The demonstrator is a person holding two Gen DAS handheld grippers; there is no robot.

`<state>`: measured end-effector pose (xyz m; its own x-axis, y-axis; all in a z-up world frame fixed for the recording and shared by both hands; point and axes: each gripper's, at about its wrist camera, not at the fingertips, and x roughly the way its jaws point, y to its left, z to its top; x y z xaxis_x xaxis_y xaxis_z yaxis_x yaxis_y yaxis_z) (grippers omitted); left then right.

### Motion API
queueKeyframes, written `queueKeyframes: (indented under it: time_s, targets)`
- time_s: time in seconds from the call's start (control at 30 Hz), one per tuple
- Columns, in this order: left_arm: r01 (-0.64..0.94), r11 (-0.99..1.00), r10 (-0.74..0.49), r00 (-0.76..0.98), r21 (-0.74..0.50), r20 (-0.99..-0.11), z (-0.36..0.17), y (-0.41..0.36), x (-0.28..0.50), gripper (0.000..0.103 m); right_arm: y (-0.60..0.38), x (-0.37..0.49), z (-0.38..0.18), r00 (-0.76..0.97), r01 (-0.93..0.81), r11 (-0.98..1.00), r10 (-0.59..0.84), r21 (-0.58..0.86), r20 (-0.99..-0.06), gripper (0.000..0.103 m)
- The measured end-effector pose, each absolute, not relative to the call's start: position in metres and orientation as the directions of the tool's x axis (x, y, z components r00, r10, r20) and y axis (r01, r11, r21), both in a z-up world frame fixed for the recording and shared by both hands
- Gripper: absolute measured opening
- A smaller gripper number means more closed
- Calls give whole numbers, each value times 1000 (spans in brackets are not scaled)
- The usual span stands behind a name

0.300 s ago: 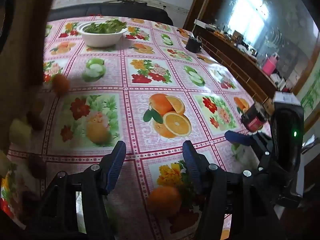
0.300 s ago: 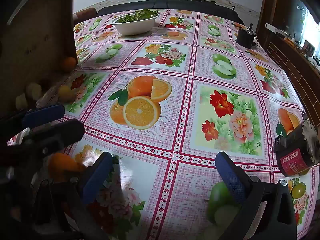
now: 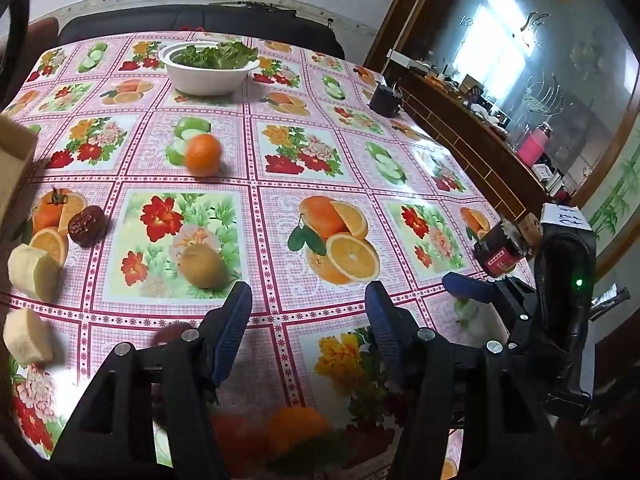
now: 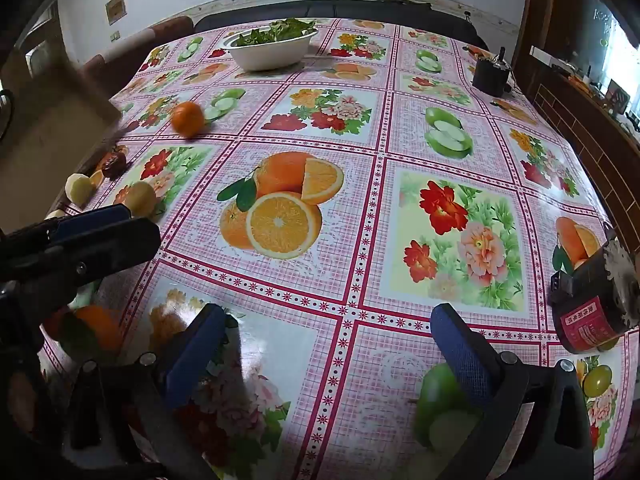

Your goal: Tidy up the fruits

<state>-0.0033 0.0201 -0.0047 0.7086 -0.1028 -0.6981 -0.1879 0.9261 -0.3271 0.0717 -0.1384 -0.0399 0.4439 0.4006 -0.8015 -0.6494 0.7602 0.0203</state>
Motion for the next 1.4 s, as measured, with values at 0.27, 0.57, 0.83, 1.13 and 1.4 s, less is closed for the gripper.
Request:
queueKeyframes:
  time_s: [0.27, 0.57, 0.83, 1.13, 1.4]
  targets:
    - [-173, 914, -117, 755, -368, -645, 7, 35, -12, 57, -139, 72, -40, 444, -649, 760, 402, 21, -800, 103]
    - [-223, 911, -59, 760, -346, -647, 30, 41, -42, 57, -139, 72, -40, 444, -649, 760, 403, 22, -801, 103]
    - [-300, 907, 29, 744, -295, -668, 36, 56, -81, 57, -137, 72, -41, 444, -653, 757, 405, 22, -799, 103]
    - [-332, 899, 45, 718, -285, -694, 38, 56, -96, 57, -138, 74, -42, 446, -653, 757, 409, 23, -796, 103]
    - [-338, 904, 52, 695, -262, -717, 46, 46, -121, 58, -180, 51, -9, 397, -513, 764, 616, 392, -681, 101]
